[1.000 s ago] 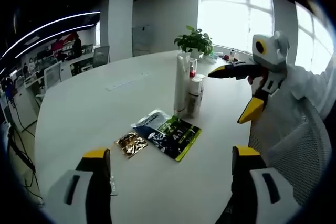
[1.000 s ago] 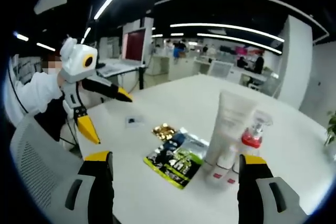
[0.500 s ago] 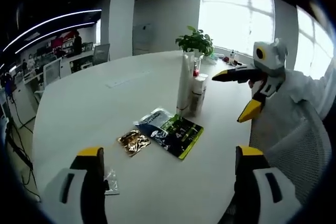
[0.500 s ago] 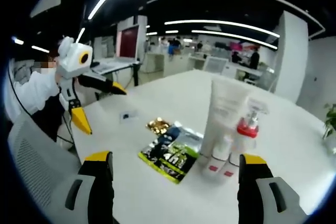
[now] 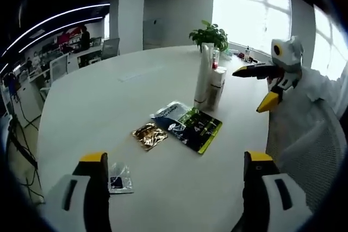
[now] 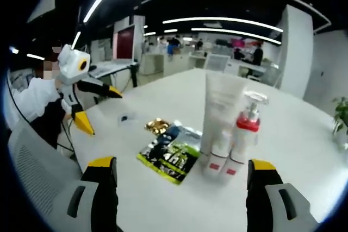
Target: Arrange the skincare products in the storage area until every visible bottle or jar stands upright without overlapping.
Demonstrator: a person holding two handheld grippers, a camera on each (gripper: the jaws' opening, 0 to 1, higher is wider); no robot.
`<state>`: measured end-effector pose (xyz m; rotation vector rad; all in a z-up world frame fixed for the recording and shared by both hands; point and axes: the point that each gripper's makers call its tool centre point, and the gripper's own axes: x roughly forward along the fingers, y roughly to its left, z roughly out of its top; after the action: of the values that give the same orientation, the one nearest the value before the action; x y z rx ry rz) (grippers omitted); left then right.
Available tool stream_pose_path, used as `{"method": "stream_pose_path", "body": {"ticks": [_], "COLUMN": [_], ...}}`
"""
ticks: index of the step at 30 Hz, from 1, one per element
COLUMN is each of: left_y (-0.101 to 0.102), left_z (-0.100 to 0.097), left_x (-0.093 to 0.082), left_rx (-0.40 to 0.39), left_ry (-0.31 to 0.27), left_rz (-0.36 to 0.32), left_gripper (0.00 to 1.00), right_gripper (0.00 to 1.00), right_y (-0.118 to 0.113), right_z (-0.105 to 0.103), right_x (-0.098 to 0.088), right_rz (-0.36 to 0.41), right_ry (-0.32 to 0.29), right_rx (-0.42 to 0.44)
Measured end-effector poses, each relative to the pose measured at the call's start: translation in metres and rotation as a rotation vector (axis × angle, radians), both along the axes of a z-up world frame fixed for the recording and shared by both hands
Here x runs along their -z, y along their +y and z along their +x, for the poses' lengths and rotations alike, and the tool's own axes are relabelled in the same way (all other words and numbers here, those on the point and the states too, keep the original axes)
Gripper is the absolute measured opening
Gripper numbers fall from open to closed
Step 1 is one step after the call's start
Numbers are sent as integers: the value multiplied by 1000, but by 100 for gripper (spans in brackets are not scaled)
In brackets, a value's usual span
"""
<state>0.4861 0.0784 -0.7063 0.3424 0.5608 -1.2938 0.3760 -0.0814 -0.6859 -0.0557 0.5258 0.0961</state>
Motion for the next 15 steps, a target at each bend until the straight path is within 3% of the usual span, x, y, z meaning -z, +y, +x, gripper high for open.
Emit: {"method": "stream_pose_path", "body": {"ticks": [15], "left_y": [22], "left_z": [30], "left_x": [21], "left_rx": [-84], "left_ry": [11], "left_rz": [39], "left_gripper": [96], "right_gripper": [100], "right_y": [-4], "right_z": [-1], "right_x": [0], "right_rz": [0], "right_ry": [-1], "right_rx": [19]}}
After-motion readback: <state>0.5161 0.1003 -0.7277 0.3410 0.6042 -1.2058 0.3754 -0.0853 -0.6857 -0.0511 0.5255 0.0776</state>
